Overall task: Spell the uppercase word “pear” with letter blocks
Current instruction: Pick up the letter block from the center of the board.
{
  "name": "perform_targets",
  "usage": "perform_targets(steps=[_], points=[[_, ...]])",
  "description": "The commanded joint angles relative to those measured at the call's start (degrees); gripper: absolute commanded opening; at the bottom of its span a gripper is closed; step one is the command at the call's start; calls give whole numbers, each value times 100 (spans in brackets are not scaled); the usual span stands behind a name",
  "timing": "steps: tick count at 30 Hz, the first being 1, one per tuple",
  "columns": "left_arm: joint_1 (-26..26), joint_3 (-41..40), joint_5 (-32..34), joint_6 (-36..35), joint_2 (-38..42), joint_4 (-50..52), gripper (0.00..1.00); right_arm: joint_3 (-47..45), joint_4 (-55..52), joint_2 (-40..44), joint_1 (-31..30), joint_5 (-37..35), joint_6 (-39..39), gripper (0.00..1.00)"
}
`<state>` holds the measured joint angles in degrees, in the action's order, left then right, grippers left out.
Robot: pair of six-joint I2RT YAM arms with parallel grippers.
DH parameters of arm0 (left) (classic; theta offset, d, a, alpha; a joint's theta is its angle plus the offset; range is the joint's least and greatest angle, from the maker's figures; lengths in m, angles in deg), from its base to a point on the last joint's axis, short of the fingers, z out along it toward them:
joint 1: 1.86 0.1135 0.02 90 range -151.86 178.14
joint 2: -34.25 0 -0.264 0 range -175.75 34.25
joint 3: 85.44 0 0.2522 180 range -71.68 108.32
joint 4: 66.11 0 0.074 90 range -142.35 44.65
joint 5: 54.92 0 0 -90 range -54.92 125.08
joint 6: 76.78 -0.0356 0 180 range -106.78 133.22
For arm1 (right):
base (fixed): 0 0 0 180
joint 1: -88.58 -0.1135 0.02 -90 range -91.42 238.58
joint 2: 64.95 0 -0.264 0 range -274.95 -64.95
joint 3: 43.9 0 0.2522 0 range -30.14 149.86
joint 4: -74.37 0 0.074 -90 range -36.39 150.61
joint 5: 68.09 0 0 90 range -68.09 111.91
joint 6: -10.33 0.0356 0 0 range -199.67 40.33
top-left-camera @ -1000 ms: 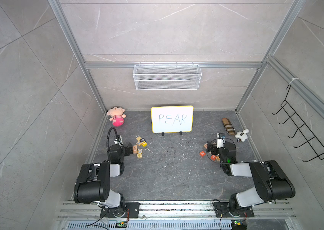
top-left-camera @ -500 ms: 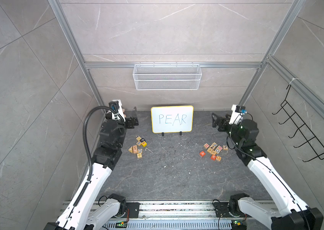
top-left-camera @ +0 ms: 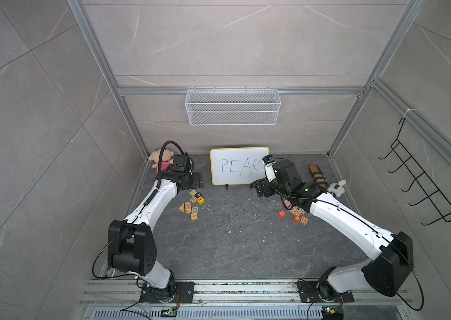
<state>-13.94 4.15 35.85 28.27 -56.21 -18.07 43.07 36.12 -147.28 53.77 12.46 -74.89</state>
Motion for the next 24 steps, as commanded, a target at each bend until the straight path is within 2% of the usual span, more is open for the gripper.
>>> perform_targets(steps=[1, 8, 15, 21, 23, 24], points=[[-4, 385, -227, 124, -102, 530, 77, 4, -179, 211, -30, -452, -186, 90], [-7, 95, 66, 38, -500, 898, 63, 68, -232, -126, -55, -671, -271, 92], [-79, -84, -66, -21, -671, 890, 63, 44, 67, -203, -69, -672, -338, 92], [-582, 142, 21, -40, -1031, 826, 62, -44, 209, -239, -65, -759, -340, 93], [-585, 253, 36, -61, -1216, 839, 61, -35, 182, -259, -70, -743, -303, 93], [-578, 318, 113, -108, -1282, 843, 56, -40, 173, -258, -69, -725, -295, 93]])
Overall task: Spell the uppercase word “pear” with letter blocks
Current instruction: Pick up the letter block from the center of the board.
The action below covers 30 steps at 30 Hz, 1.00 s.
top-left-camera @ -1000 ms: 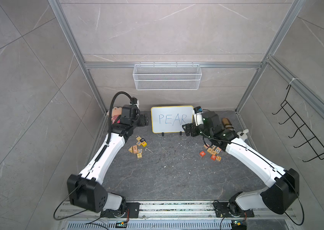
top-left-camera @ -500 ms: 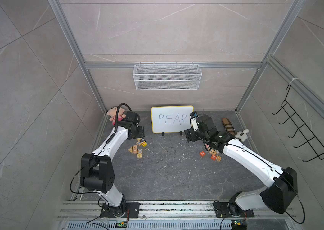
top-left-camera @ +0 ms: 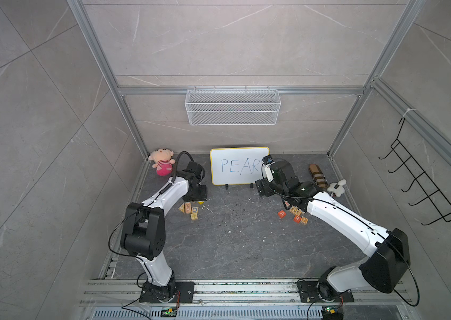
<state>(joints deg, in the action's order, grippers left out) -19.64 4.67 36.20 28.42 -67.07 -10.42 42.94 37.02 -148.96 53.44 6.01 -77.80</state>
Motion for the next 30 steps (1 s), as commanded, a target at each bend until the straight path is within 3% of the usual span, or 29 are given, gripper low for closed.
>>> perform_targets(steps=[1, 6, 30], points=[[-6, 323, 125, -200, -248, 74, 53, -43, 83, -65, -32, -80, 12, 93], [95, 699, 272, -499, -568, 104, 57, -159, 109, 72, -37, -171, -10, 94], [358, 1345, 134, -781, -1714, -45, 53, -279, 92, 174, -35, -340, -65, 97]])
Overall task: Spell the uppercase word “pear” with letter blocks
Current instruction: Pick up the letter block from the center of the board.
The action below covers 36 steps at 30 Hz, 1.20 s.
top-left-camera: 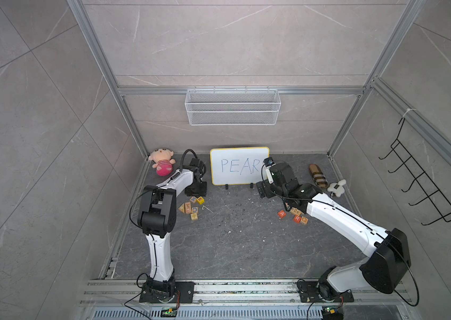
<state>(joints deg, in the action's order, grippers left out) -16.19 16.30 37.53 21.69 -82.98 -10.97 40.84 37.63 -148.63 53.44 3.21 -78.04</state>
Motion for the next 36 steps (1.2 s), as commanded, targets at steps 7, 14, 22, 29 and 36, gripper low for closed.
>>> perform_targets(steps=[7, 14, 22, 29, 36], points=[[10, 527, 41, -154, -411, 54, 57, -62, 26, 167, -35, -77, -68, 98], [169, 580, 182, -227, -504, 60, 58, -109, 4, 243, -37, -99, -97, 98], [302, 494, 492, -311, -332, 109, 58, -84, -4, 204, -37, -91, -93, 99], [299, 603, 216, -353, -335, 72, 58, -93, 15, 194, -34, -81, -87, 99], [163, 646, 43, -166, -530, 72, 55, -84, -22, 203, -32, -83, -84, 99]])
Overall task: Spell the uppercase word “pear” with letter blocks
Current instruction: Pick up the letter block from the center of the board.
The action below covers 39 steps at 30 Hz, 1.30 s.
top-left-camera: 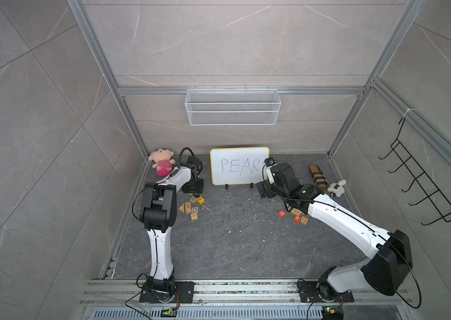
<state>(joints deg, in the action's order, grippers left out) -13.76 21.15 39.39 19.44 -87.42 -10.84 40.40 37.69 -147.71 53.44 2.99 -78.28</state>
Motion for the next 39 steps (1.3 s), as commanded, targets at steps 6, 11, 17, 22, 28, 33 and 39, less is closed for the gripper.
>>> perform_targets(steps=[6, 11, 17, 22, 28, 33, 39], points=[[-135, 36, -4, 259, -34, 101, 54, -58, -11, 111, -35, -64, -52, 99], [-137, -174, 118, 389, -15, 30, 46, -45, -2, 76, -30, -8, -65, 99], [-136, -188, 189, 426, -62, -55, 49, -28, -32, 77, -36, 11, -51, 99], [-136, -158, 196, 434, -41, -109, 42, -41, -30, 85, -37, 15, -47, 99], [-155, -147, 218, 473, 93, -109, 32, -9, -46, 77, -36, 37, -53, 99], [-287, -87, 567, 505, 451, 2, 28, -12, -54, 111, -37, 37, -69, 99], [-758, -24, 765, 691, 1110, 362, 28, -21, -77, 180, -35, 28, -71, 99]])
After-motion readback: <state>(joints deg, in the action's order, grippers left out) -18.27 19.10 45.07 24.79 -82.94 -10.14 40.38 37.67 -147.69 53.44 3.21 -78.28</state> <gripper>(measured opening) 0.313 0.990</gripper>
